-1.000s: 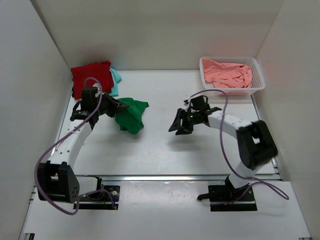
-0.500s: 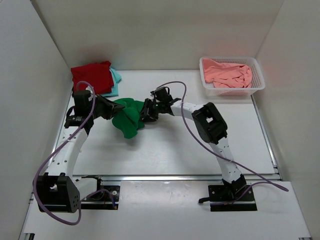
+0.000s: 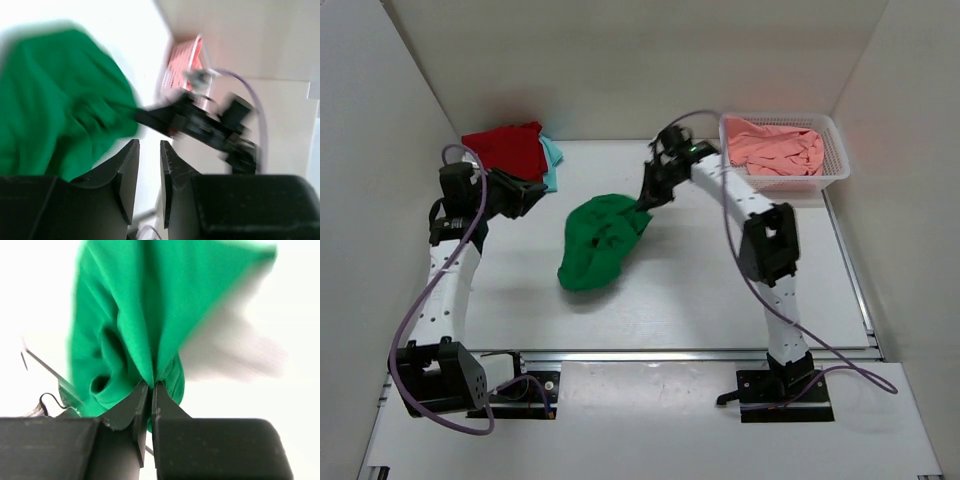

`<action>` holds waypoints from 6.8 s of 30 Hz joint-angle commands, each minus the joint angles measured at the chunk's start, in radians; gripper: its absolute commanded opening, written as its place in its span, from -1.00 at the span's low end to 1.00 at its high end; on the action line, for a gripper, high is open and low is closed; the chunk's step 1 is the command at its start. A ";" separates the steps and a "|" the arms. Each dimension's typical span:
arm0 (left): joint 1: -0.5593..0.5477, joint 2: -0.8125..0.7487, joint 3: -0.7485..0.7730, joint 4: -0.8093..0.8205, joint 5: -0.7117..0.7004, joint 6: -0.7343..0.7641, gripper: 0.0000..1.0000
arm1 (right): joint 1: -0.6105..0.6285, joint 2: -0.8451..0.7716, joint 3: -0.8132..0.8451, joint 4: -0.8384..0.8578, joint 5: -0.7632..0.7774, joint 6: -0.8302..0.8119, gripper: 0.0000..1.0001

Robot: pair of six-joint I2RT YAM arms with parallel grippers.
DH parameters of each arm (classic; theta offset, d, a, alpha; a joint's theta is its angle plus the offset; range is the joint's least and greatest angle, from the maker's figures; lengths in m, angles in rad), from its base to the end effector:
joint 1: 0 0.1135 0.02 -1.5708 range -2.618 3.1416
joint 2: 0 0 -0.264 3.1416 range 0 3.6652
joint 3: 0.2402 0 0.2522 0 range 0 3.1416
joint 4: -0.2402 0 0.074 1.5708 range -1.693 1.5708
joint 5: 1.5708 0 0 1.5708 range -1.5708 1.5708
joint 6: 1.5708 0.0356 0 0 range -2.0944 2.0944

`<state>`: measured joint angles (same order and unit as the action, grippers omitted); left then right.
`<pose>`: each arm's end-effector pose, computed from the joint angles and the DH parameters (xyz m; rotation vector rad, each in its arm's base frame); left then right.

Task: Fold and stack the t-shirts
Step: Flatten out the tshirt

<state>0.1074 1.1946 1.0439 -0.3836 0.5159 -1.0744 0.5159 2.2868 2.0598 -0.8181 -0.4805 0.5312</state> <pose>0.2649 0.0109 0.3281 -0.9536 2.0173 -1.1004 0.4254 0.2602 0.2247 -0.1612 2.7679 0.9592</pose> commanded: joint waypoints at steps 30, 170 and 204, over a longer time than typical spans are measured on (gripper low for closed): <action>-0.259 0.048 -0.013 -0.001 -0.013 0.359 0.28 | -0.241 -0.748 -0.135 -0.050 -0.012 -0.197 -1.00; 0.045 0.068 0.235 -0.103 -0.097 -0.009 -1.00 | -0.424 -0.635 -0.436 -0.251 -0.049 -0.170 -1.00; -0.012 -0.050 -0.159 0.006 -0.120 0.018 -1.00 | -0.294 -0.771 -1.063 0.424 0.292 -0.336 -0.15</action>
<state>0.0959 1.1835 0.8944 -0.3855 0.3889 -1.0740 0.2077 1.4704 0.9764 -0.5014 -0.1566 0.2417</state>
